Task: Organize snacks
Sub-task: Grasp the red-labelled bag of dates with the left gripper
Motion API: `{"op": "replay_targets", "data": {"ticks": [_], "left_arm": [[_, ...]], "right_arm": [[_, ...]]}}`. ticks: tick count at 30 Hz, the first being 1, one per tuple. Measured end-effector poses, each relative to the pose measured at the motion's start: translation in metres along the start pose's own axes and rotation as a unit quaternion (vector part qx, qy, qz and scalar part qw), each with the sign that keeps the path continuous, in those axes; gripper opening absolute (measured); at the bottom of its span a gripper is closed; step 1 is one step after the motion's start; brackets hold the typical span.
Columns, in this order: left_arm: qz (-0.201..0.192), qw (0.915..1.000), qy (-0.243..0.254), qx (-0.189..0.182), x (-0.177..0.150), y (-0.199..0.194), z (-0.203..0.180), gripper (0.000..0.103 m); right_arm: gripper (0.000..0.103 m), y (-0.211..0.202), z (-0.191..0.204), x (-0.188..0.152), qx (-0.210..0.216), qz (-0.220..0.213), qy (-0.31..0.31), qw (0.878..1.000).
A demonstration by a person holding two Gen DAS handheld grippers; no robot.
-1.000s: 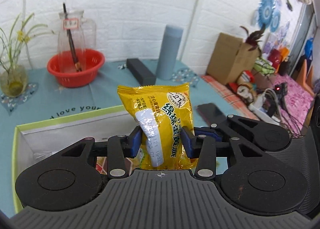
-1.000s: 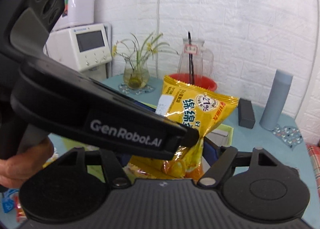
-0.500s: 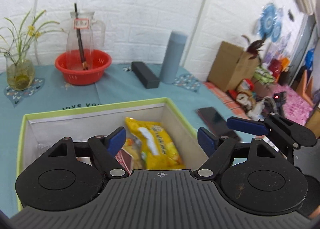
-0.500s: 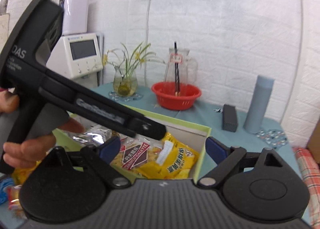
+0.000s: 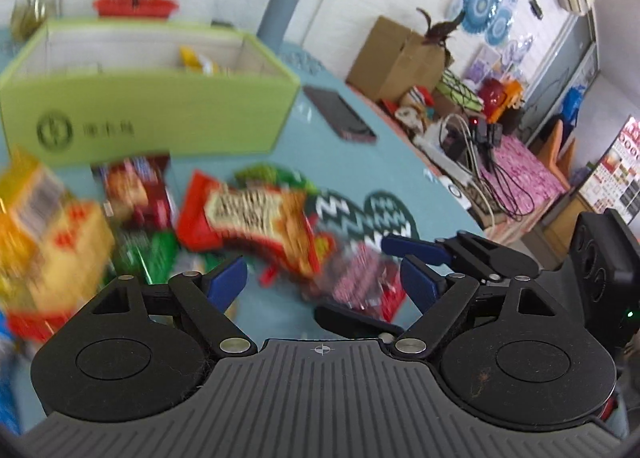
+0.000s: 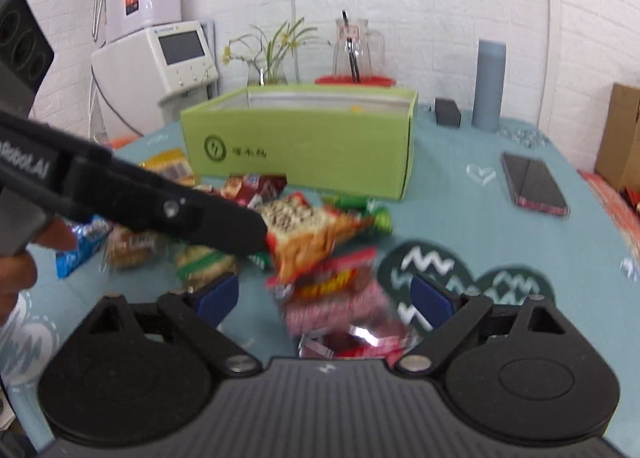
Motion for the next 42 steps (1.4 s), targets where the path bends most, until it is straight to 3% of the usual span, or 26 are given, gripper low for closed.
{"op": "replay_targets", "data": {"ticks": [6, 10, 16, 23, 25, 28, 31, 42], "left_arm": [[0.044, 0.9985, -0.032, -0.013, -0.005, 0.032, 0.001, 0.071], [0.07, 0.9972, -0.026, -0.002, -0.014, 0.045, 0.002, 0.047], [0.075, 0.9968, -0.02, -0.017, -0.038, 0.021, -0.001, 0.031], [0.065, 0.9978, -0.009, 0.002, -0.071, -0.025, 0.001, 0.033], [0.058, 0.9982, -0.012, 0.006, -0.072, -0.033, 0.006, 0.047], [0.03, 0.9989, -0.016, 0.033, -0.064, -0.043, 0.016, 0.058], [0.021, 0.9986, -0.016, 0.046, -0.063, -0.049, 0.022, 0.059], [0.045, 0.9985, -0.017, 0.028, -0.067, -0.029, 0.015, 0.058]], "right_arm": [[0.093, 0.017, -0.001, -0.006, -0.004, 0.017, -0.012, 1.0], [0.093, 0.012, 0.013, -0.013, 0.01, 0.024, -0.017, 1.0], [0.093, -0.015, 0.049, -0.025, 0.014, 0.013, -0.01, 1.0], [0.093, -0.041, 0.09, -0.042, 0.047, 0.005, 0.018, 0.999], [0.093, -0.044, 0.096, -0.044, 0.052, 0.006, 0.013, 0.999], [0.093, -0.049, 0.094, -0.039, 0.025, -0.002, 0.009, 1.0], [0.093, -0.051, 0.09, -0.038, 0.017, -0.003, 0.022, 1.0], [0.093, -0.035, 0.088, -0.039, 0.024, 0.018, 0.03, 0.999]]}}
Point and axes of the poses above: each gripper's, at about its wrist camera, not at the fingertips, and y roughly the way its jaws point, z to its left, x to its top, the point moved 8 cm from there along y, roughly the way its jaws point, and after that the axes turned 3 degrees about -z, right-handed, at the moved point
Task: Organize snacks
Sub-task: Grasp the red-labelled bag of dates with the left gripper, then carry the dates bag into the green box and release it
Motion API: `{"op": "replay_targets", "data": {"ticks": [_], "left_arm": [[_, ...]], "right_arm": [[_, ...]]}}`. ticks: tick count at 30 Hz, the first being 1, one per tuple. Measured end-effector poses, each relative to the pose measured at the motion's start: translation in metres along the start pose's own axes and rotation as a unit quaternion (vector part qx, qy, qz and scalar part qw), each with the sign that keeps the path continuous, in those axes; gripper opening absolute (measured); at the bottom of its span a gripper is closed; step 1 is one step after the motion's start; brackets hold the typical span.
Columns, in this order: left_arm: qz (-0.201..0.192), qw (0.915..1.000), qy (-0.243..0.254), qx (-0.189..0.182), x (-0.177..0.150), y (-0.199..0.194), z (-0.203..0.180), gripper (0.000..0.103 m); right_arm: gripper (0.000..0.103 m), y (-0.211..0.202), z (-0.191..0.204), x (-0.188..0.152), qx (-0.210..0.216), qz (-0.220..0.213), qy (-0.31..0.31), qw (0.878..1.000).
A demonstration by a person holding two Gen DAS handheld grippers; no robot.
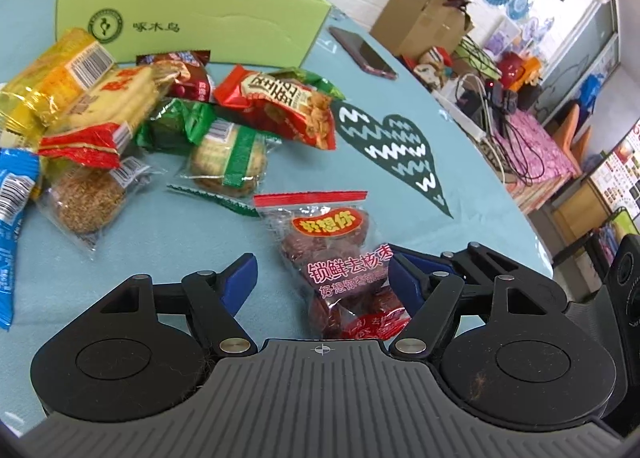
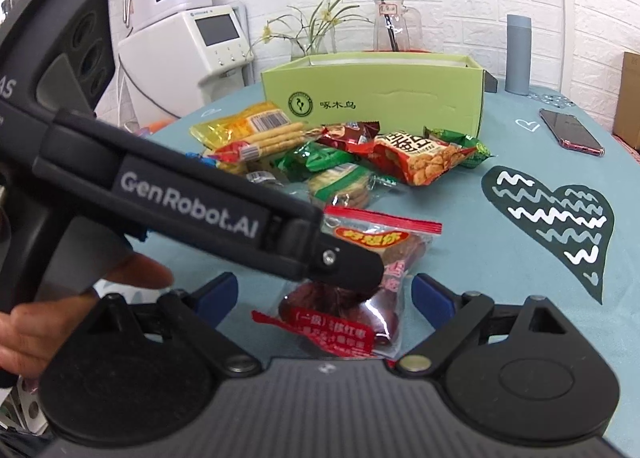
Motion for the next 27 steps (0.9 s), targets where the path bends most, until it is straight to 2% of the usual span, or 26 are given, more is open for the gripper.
{"op": "replay_targets", "data": {"ticks": [7, 12, 13, 14, 16, 19, 23, 27], "left_arm": [[-0.005, 0.9999, 0.012, 0.007, 0.0, 0.003, -0.001, 0.062], [-0.006, 0.9998, 0.019, 0.003, 0.001, 0.005, -0.003, 0.058], [-0.007, 0.9997, 0.024, 0.0, 0.0, 0.005, -0.004, 0.047], [-0.007, 0.9995, 0.03, -0.011, -0.001, 0.006, -0.006, 0.04], [-0.005, 0.9989, 0.031, -0.035, -0.005, 0.003, -0.008, 0.027], [-0.009, 0.9983, 0.041, -0.041, -0.004, -0.005, -0.013, 0.023], [-0.044, 0.9967, 0.054, -0.042, 0.026, -0.017, -0.021, 0.023], [-0.086, 0.9938, 0.06, -0.036, 0.084, -0.022, -0.017, 0.024]], "right_arm": [[0.093, 0.004, -0.003, -0.001, -0.009, 0.0, 0.011, 1.0], [0.092, 0.001, -0.004, -0.003, -0.009, -0.011, 0.012, 1.0], [0.085, -0.001, -0.002, -0.004, -0.011, -0.014, 0.007, 1.0], [0.071, -0.004, 0.0, -0.005, -0.007, -0.017, 0.003, 1.0], [0.07, -0.012, 0.004, -0.007, -0.006, -0.017, 0.008, 1.0], [0.07, -0.02, 0.004, -0.004, 0.001, -0.016, 0.016, 1.0], [0.07, -0.021, 0.002, 0.03, -0.005, -0.046, -0.003, 0.999], [0.07, -0.002, -0.004, 0.086, -0.012, -0.084, -0.051, 0.995]]}}
Point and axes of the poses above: each gripper's, at about its wrist camera, not at the fingertips, and y roughly the way its jaws point, z to its left, x to its top, the point moved 8 cm from there along y, roughly the way its jaws point, and after that the axes turned 3 degrees about -z, right-handed, at the moved point
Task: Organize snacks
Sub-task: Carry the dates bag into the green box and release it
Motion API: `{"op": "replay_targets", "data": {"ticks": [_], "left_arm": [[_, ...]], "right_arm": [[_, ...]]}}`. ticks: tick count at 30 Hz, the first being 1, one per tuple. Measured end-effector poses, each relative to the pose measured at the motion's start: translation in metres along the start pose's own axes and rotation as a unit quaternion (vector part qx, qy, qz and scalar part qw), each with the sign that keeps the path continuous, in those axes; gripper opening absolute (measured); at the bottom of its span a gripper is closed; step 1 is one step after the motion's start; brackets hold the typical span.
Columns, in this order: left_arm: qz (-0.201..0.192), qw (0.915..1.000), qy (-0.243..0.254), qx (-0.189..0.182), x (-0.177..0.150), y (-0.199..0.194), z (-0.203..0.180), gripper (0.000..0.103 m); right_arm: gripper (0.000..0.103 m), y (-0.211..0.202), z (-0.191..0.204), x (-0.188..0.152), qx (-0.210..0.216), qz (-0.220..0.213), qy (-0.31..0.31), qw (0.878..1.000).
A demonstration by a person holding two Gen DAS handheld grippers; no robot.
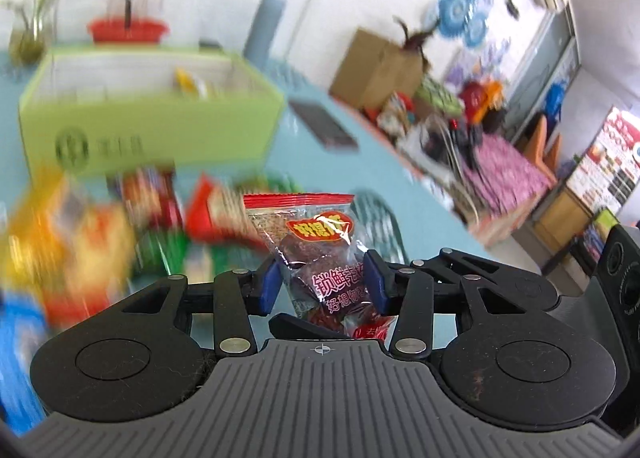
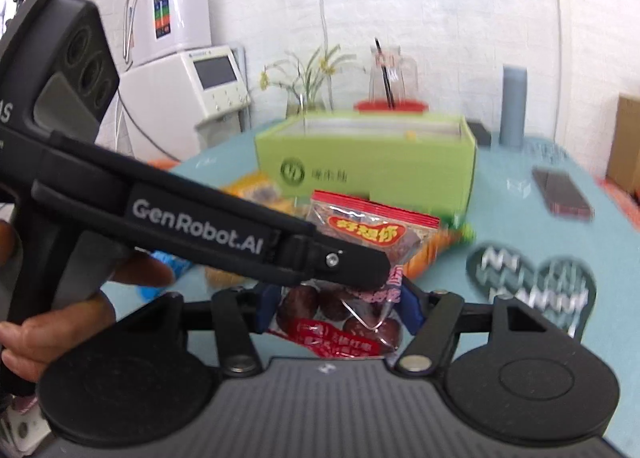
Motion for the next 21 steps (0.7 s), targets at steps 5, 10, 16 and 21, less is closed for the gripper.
{"op": "replay_targets", "data": {"ticks": [5, 10, 16, 21], "left_arm": [[-0.041, 0.9988, 0.009, 0.024, 0.094, 0.031, 0.034, 0.024], [-0.03, 0.9976, -0.002, 0.062, 0.154, 0.092, 0.092, 0.024], [0.03, 0.9948, -0.032, 0.092, 0.151, 0.149, 0.156, 0.025], [0.039, 0.9929, -0.028, 0.109, 0.14, 0.155, 0.17, 0.05]], "right_arm": [[0.072, 0.072, -0.031, 0.072, 0.005, -0.024, -0.048, 0.999], [0.072, 0.165, -0.063, 0.105, 0.026, 0.014, -0.038, 0.999], [0.072, 0.248, -0.076, 0.089, 0.058, 0.092, -0.024, 0.994], [0.084, 0.259, -0.078, 0.078, 0.074, 0.099, 0.01, 0.992]]}}
Point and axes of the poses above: each gripper's, at about its wrist camera, not at the fingertips, and y roughly the way its jaws point, z to its left, x to its top, the point moved 8 cm from there along y, roughly the way its jaws point, and after that the axes turned 3 degrees about -z, right-handed, at the moved point
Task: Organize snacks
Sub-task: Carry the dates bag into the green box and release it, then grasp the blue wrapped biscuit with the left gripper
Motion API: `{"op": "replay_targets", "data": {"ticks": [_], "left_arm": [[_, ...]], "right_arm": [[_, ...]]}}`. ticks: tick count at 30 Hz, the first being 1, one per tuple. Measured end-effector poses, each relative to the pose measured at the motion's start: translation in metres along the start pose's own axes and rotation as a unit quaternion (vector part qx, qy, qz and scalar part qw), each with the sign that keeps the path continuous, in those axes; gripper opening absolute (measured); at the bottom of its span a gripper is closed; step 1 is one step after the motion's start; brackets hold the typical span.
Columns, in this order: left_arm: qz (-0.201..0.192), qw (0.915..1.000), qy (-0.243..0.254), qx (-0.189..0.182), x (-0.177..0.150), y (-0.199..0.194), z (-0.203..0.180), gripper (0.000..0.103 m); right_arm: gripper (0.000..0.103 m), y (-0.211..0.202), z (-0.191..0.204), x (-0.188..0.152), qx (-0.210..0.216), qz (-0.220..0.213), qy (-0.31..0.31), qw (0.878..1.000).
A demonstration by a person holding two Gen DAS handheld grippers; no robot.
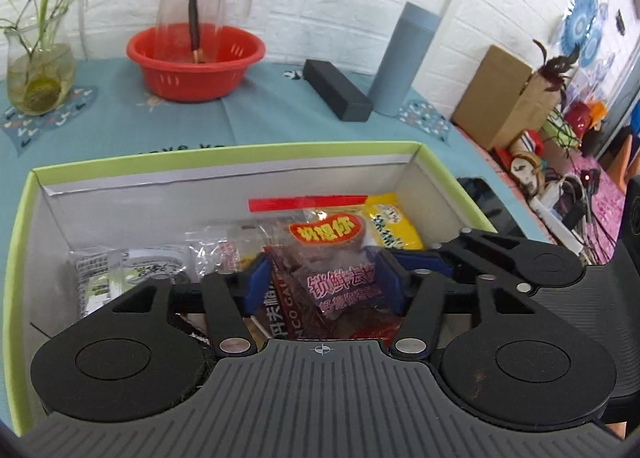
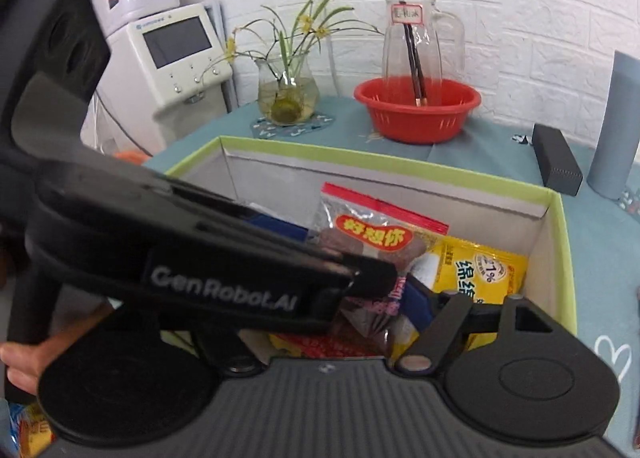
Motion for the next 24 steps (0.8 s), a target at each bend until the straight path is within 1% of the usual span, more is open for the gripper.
{"op": "replay_targets", "data": {"ticks": [1, 2, 5, 7, 9, 11, 12, 14, 17, 19, 21, 24], "left_arm": [[-0.005, 1.0, -0.004, -0.003, 0.001, -0.005, 0.001, 0.053], [-0.012, 0.9998, -0.01, -0.01, 0.003, -0.013, 0.0, 0.054], [-0.045, 0.9987, -0.014, -0.021, 0.008, -0.049, -0.007, 0.059], [-0.079, 0.9966, -0.001, -0.023, 0.009, -0.084, -0.016, 0.07], [-0.114, 0.9932, 0.011, -0.023, 0.004, -0.123, -0.022, 0.075], [-0.138, 0.9901, 0.018, -0.022, -0.01, -0.157, -0.024, 0.077], [-0.147, 0.9888, 0.015, -0.02, -0.02, -0.174, -0.023, 0.079], [-0.164, 0.9864, 0.002, -0.01, -0.042, -0.2, -0.015, 0.08], [-0.182, 0.9827, -0.019, 0.027, -0.083, -0.234, 0.008, 0.084], [-0.175, 0.9826, -0.039, 0.049, -0.113, -0.247, 0.029, 0.084], [-0.157, 0.9825, -0.073, 0.068, -0.142, -0.255, 0.052, 0.084], [-0.137, 0.9795, -0.12, 0.086, -0.183, -0.265, 0.084, 0.083]], "right_arm": [[0.086, -0.005, 0.001, 0.001, -0.003, -0.008, 0.001, 1.0], [0.094, -0.012, 0.003, 0.003, -0.005, -0.02, 0.004, 1.0], [0.093, -0.048, 0.01, 0.013, -0.018, -0.064, -0.002, 0.998], [0.093, -0.079, 0.02, 0.013, -0.031, -0.093, -0.014, 0.995], [0.093, -0.109, 0.035, 0.005, -0.033, -0.113, -0.02, 0.993], [0.093, -0.134, 0.052, -0.013, -0.026, -0.123, -0.019, 0.992], [0.094, -0.144, 0.06, -0.024, -0.021, -0.126, -0.015, 0.992], [0.094, -0.154, 0.078, -0.049, -0.008, -0.118, -0.001, 0.993], [0.094, -0.162, 0.109, -0.094, 0.014, -0.1, 0.025, 0.995], [0.094, -0.165, 0.129, -0.12, 0.031, -0.087, 0.037, 0.995], [0.094, -0.165, 0.148, -0.143, 0.036, -0.075, 0.053, 0.995], [0.094, -0.161, 0.174, -0.163, 0.069, -0.056, 0.091, 0.992]]}}
Point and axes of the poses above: each gripper's, at about its wrist camera, not at the fingertips, and y roughly the way its jaws point, z to its left, x to its top, the point moved 8 cm from there along y, roughly the way its jaws point, and after that the axes turned 3 degrees about -z, right-handed, at the moved point
